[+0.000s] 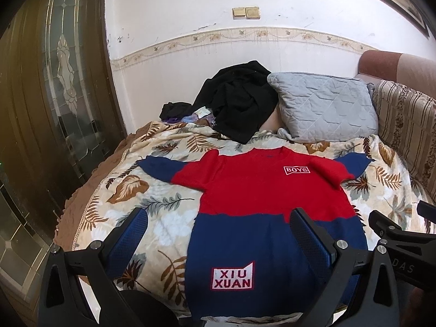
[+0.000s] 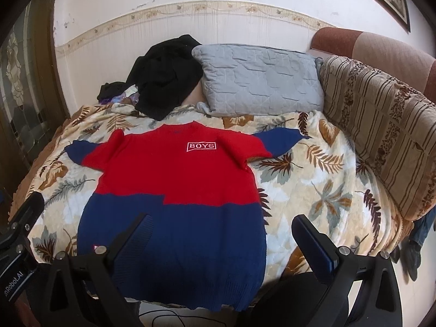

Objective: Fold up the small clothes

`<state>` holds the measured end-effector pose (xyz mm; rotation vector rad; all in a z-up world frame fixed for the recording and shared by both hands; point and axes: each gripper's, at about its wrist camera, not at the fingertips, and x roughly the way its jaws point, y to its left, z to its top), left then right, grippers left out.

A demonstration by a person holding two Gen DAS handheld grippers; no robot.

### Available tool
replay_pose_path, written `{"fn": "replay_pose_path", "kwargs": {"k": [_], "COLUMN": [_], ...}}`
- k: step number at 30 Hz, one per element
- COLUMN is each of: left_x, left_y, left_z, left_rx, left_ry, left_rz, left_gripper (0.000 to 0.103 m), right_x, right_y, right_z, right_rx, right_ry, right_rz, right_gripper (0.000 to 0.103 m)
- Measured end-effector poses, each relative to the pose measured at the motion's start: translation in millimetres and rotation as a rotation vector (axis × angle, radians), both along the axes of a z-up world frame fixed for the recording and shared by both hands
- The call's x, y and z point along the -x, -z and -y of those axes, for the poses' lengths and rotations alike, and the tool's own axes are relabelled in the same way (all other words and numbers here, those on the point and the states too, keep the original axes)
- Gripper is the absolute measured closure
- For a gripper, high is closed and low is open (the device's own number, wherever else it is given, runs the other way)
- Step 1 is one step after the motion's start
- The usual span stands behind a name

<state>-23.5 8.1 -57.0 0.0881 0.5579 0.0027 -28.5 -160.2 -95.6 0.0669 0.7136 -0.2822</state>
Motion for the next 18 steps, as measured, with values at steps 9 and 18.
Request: {"fn": "replay_pose_path", "kwargs": {"k": [9,18], "left_x": [-7.3,-15.6], "left_y": [11.3,22.4], "left_z": [-0.7,-1.4], "left_rx": [-0.004,-0.017], "left_ry": [0.004,0.001], "left_rz": [-0.016,-0.048], "left_gripper": [0.000,0.000], "right_x": [-5.6,-12.1], "right_y": [8.3,17.1], "right_z": [1.0,0.1], "right_rx": [0.001,-0.007], "right_ry": [0.002,-0.001], "right_rz": [-0.027,-0.045], "right_gripper": [0.000,0.000]}}
